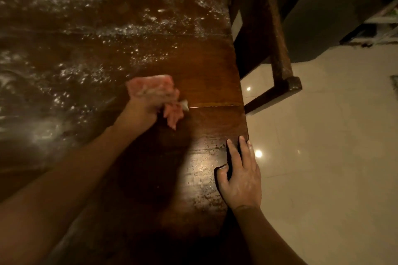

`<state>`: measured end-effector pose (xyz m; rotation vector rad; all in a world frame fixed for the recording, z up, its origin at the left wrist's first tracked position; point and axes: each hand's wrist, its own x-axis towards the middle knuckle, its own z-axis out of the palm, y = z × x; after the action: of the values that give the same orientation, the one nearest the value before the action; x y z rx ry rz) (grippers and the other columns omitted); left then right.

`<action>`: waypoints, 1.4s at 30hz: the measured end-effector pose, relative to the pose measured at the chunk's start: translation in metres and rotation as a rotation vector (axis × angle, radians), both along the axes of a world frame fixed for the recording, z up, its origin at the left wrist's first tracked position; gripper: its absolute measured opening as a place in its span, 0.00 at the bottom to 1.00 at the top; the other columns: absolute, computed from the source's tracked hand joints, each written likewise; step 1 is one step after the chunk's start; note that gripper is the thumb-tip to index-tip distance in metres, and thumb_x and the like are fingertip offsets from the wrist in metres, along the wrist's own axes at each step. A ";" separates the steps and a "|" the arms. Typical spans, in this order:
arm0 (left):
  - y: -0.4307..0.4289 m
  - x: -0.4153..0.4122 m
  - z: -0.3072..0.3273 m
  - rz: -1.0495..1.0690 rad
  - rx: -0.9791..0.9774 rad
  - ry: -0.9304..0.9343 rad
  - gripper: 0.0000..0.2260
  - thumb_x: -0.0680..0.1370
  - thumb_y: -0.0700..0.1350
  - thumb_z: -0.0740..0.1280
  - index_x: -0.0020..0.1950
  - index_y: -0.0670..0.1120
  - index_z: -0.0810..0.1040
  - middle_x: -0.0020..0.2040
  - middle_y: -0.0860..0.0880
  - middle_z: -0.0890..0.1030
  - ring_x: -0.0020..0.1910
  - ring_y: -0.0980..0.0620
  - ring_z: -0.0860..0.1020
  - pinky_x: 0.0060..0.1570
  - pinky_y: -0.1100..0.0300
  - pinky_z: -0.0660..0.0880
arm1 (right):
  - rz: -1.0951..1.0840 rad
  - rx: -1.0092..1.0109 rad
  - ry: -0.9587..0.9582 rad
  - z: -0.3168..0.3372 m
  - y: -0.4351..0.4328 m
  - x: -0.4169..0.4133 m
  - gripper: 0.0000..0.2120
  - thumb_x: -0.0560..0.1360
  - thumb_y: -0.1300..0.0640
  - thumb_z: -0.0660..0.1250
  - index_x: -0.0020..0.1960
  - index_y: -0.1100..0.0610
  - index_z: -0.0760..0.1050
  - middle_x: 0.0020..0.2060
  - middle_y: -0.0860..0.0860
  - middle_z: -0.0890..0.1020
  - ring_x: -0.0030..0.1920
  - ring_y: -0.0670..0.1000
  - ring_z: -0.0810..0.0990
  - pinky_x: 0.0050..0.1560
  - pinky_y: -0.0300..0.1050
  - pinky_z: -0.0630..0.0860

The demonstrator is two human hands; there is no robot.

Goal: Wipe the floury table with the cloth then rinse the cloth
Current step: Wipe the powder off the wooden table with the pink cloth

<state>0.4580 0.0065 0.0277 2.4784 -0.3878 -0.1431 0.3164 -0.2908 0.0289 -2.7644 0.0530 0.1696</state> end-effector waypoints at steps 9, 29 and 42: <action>-0.039 -0.201 -0.002 -0.184 0.116 0.000 0.34 0.70 0.35 0.63 0.73 0.59 0.69 0.77 0.58 0.63 0.78 0.54 0.56 0.77 0.48 0.50 | 0.125 -0.121 0.115 0.008 -0.001 0.000 0.37 0.75 0.40 0.50 0.81 0.52 0.53 0.81 0.55 0.52 0.81 0.58 0.49 0.72 0.63 0.62; -0.221 -0.199 -0.006 0.578 0.212 0.476 0.30 0.81 0.49 0.59 0.79 0.62 0.49 0.78 0.58 0.40 0.77 0.55 0.41 0.74 0.41 0.45 | 1.165 -0.099 -0.190 0.173 -0.071 0.118 0.23 0.78 0.46 0.61 0.72 0.44 0.69 0.69 0.52 0.68 0.73 0.56 0.61 0.72 0.55 0.62; -0.192 0.011 0.024 0.427 0.389 0.225 0.33 0.81 0.36 0.58 0.81 0.52 0.45 0.81 0.52 0.47 0.80 0.48 0.44 0.76 0.42 0.41 | 1.219 -0.339 0.047 0.192 -0.099 0.269 0.33 0.75 0.25 0.50 0.71 0.41 0.69 0.74 0.41 0.65 0.80 0.48 0.50 0.78 0.60 0.39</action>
<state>0.4688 -0.1856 0.0514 2.8198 0.2941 -0.3419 0.5852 -0.3897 0.2205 -2.6760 -1.7096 0.5559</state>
